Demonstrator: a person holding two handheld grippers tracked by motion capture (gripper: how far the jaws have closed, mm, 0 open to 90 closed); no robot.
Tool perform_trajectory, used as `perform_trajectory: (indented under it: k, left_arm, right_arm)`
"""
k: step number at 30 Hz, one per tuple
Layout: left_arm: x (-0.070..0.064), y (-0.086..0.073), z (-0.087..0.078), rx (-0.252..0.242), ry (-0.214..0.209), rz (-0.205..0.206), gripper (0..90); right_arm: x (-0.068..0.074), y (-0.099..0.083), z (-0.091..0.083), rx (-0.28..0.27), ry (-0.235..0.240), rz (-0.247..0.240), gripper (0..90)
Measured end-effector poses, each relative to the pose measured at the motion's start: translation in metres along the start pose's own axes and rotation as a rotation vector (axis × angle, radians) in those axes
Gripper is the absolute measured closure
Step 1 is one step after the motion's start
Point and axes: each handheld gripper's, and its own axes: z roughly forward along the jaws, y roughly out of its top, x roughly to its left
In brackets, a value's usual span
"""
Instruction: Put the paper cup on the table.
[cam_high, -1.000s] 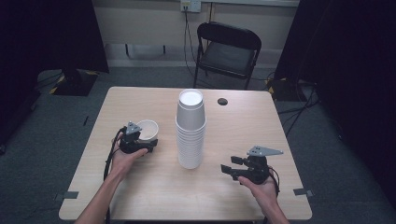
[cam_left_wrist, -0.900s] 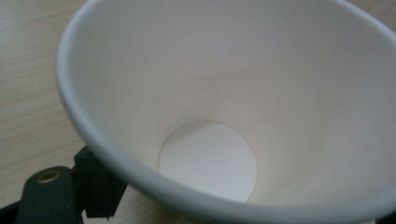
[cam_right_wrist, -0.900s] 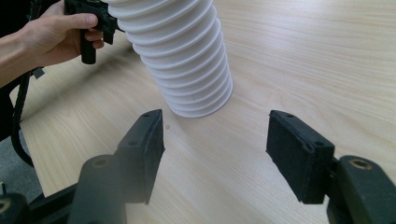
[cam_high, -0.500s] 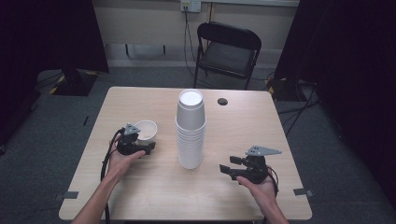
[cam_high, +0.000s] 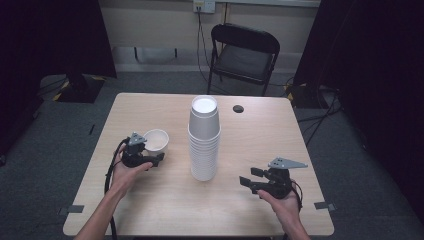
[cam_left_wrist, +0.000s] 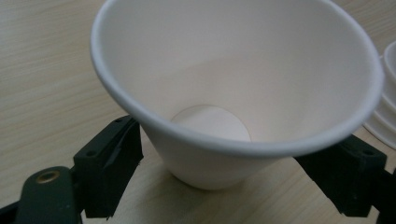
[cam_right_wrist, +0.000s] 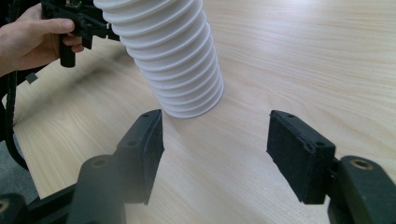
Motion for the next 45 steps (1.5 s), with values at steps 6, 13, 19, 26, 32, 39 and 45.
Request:
perform_trajectory:
  k: [6, 13, 19, 26, 32, 39, 45]
  left_arm:
    - [-0.003, 0.0, -0.014, -0.034, -0.001, 0.012, 15.8]
    - [-0.005, 0.002, -0.027, -0.069, -0.027, 0.013, 16.6]
    - [-0.011, 0.003, -0.039, -0.063, -0.031, 0.042, 15.9]
    - [-0.015, 0.0, -0.06, -0.09, -0.007, 0.053, 15.6]
    - [-0.024, -0.007, -0.08, -0.087, -0.019, 0.032, 16.0]
    - [-0.046, -0.023, -0.108, -0.082, -0.028, 0.002, 16.0]
    - [-0.067, -0.042, -0.125, -0.077, -0.063, 0.007, 16.1]
  right_arm:
    - [0.0, 0.001, -0.001, -0.009, -0.007, 0.002, 36.5]
    - [-0.005, 0.0, -0.001, -0.017, -0.009, 0.005, 35.1]
    - [-0.008, 0.0, -0.004, -0.026, -0.019, 0.009, 34.2]
    - [-0.01, -0.002, -0.004, -0.023, -0.032, 0.01, 33.6]
    - [-0.012, -0.003, -0.004, -0.013, -0.053, 0.001, 32.8]
    - [-0.015, -0.002, -0.007, -0.02, -0.061, 0.009, 32.0]
    - [-0.02, -0.003, -0.011, -0.03, -0.075, 0.024, 31.8]
